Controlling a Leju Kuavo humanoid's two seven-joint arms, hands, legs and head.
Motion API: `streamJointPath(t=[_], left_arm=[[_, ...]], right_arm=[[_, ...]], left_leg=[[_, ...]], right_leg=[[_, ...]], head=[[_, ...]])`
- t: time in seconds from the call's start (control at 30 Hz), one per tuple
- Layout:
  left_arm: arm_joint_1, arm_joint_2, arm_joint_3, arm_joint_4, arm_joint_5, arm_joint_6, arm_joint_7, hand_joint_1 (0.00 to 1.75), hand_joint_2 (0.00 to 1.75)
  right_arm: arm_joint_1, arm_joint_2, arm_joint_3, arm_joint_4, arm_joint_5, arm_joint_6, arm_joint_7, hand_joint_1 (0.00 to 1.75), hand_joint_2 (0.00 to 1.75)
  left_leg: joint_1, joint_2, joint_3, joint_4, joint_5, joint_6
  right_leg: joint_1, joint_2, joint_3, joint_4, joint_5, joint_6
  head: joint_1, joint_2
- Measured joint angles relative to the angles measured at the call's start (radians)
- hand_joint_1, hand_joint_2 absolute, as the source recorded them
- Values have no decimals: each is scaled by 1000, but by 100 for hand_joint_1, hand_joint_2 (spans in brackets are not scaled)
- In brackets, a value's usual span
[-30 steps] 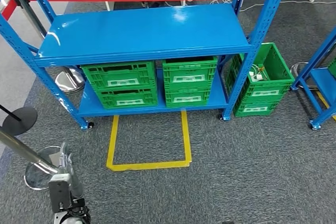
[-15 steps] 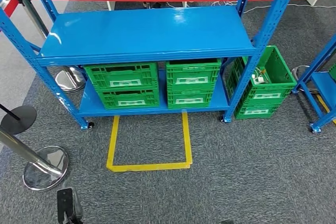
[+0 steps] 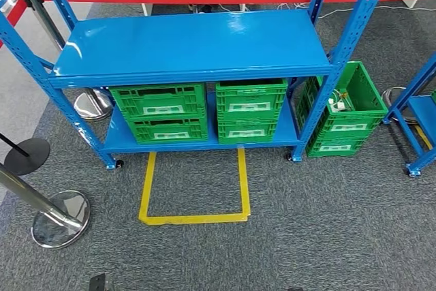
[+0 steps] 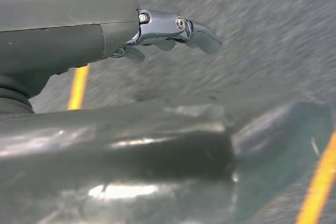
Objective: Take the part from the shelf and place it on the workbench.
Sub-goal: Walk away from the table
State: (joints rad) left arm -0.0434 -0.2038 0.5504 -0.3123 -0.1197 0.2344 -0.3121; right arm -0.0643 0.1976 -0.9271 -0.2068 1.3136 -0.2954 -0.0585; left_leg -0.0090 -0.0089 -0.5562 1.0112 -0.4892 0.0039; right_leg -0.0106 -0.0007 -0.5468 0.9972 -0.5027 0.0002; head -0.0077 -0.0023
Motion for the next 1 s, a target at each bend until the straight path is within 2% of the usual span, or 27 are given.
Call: streamJointPath(t=[0.03, 0.07, 0.13, 0.17, 0.2, 0.23, 0.3, 0.33, 0.37, 0.43, 0.5, 0.53, 0.57, 0.63, 0.67, 0.7, 0.73, 0.8, 0.83, 0.87, 0.9, 1.0], left_arm=[[0, 0, 5, 8, -6, -8, 28, 0, 0], [-1, 1, 7, 16, -20, -10, 69, 0, 0], [-1, 1, 6, 33, -65, 2, 179, 0, 0], [1, 1, 5, 40, -84, 9, 227, 0, 0], [4, 2, 4, 46, -98, 13, 260, 0, 0], [5, 2, 3, 52, -109, 15, 287, 0, 0], [4, 2, -5, 60, -136, 16, 372, 0, 0], [2, 2, -11, 64, -150, 16, 433, 0, 0], [0, 2, -17, 67, -161, 17, 496, 0, 0], [0, 1, -23, 71, -170, 19, 593, 0, 0], [3, 0, -24, 74, -170, 22, 641, 0, 0], [4, 0, -24, 76, -169, 23, 651, 0, 0], [4, -1, -24, 77, -169, 24, 654, 0, 0], [2, -1, -24, 78, -168, 23, 657, 0, 0], [2, -1, -24, 78, -167, 22, 657, 0, 0], [2, -1, -24, 79, -167, 22, 658, 0, 0], [2, -1, -24, 80, -166, 22, 659, 0, 0], [2, -2, -24, 80, -167, 22, 659, 0, 0], [1, -2, -25, 81, -168, 22, 659, 0, 0], [1, -1, -25, 81, -171, 24, 658, 0, 0], [1, -1, -25, 81, -173, 25, 654, 0, 0], [1, 1, -26, 81, -171, 17, 617, 0, 0]], right_arm=[[0, 0, 0, 0, 3, 1, 2, 0, 175], [-1, 0, 0, 0, 7, 3, 4, 0, 175], [-3, 0, 0, 0, 17, 10, 11, 0, 175], [-3, 0, 0, 0, 21, 13, 15, 0, 175], [-2, 0, 0, 0, 24, 15, 18, 0, 175], [-2, 0, 0, 0, 27, 16, 20, 0, 175], [-4, 0, 2, 0, 37, 19, 27, 0, 175], [-5, 0, 3, 0, 43, 21, 32, 0, 175], [-7, 0, 4, 0, 50, 23, 38, 0, 175], [-9, 0, 7, 0, 62, 27, 52, 0, 175], [-12, 0, 11, 0, 72, 30, 63, 0, 175], [-13, 0, 14, 0, 75, 30, 66, 0, 175], [-14, 0, 16, 0, 77, 30, 67, 0, 175], [-15, 0, 19, 0, 78, 30, 68, 0, 175], [-15, 0, 20, 0, 77, 30, 68, 0, 175], [-16, 0, 21, 0, 77, 30, 68, 0, 175], [-18, 0, 21, 0, 77, 30, 68, 0, 175], [-20, 0, 24, 0, 78, 31, 69, 0, 175], [-20, 0, 25, 0, 79, 30, 70, 0, 175], [-19, 0, 27, 0, 81, 30, 71, 0, 175], [-19, 0, 28, 0, 84, 31, 71, 0, 175], [-16, 0, 31, 0, 87, 31, 70, 0, 175]], left_leg=[[2, 1, -12, 30, -21, -6], [4, 2, -34, 81, -51, -13], [9, 4, -98, 221, -115, -22], [10, 4, -123, 271, -128, -24], [12, 4, -132, 288, -122, -25], [13, 4, -123, 263, -95, -23], [12, 4, -64, 133, -19, -14], [9, 5, -34, 68, 6, -8], [7, 6, -14, 24, 16, -3], [4, 6, -2, -3, 11, 4], [7, 5, 2, -13, 14, 13], [9, 6, 5, -19, 17, 18], [11, 6, 7, -23, 19, 22], [10, 6, 7, -24, 18, 26], [9, 6, 7, -24, 18, 27], [9, 6, 8, -23, 17, 27], [9, 6, 9, -23, 16, 26], [10, 4, 14, -20, 11, 21], [7, 2, 14, -16, 8, 17], [4, 1, 13, -11, 4, 15], [1, 0, 10, -7, 2, 18], [-3, 1, 6, -5, 7, 39]], right_leg=[[-2, -1, 2, -1, 0, -5], [-4, -3, 3, -2, 0, -9], [-3, -5, 5, -2, -3, -15], [-3, -5, 7, -2, -4, -16], [-3, -5, 8, -2, -5, -16], [-3, -4, 11, -2, -7, -16], [-2, -4, 18, -2, -11, -12], [0, -4, 20, -1, -13, -9], [1, -4, 21, -1, -16, -4], [2, -6, 21, -1, -18, 7], [1, -7, 17, 4, -26, 18], [0, -5, 7, 24, -41, 22], [0, -4, -16, 69, -67, 26], [0, -1, -83, 204, -129, 32], [-1, -1, -114, 263, -147, 34], [-1, -1, -129, 289, -146, 36], [-2, -1, -125, 275, -125, 38], [-5, -2, -67, 151, -50, 38], [-6, -1, -33, 81, -24, 37], [-8, 0, -8, 32, -10, 33], [-10, 1, 4, 9, -8, 30], [-9, 4, 6, 3, -8, 24]], head=[[-2, 0], [-4, 0], [-6, 0], [-7, 0], [-7, 0], [-7, 0], [-7, 0], [-7, 0], [-6, 0], [-6, 0], [-5, 0], [-4, 0], [-2, 0], [0, 0], [0, 0], [0, 0], [0, 0], [0, 0], [2, 0], [2, 0], [2, 0], [0, 0]])
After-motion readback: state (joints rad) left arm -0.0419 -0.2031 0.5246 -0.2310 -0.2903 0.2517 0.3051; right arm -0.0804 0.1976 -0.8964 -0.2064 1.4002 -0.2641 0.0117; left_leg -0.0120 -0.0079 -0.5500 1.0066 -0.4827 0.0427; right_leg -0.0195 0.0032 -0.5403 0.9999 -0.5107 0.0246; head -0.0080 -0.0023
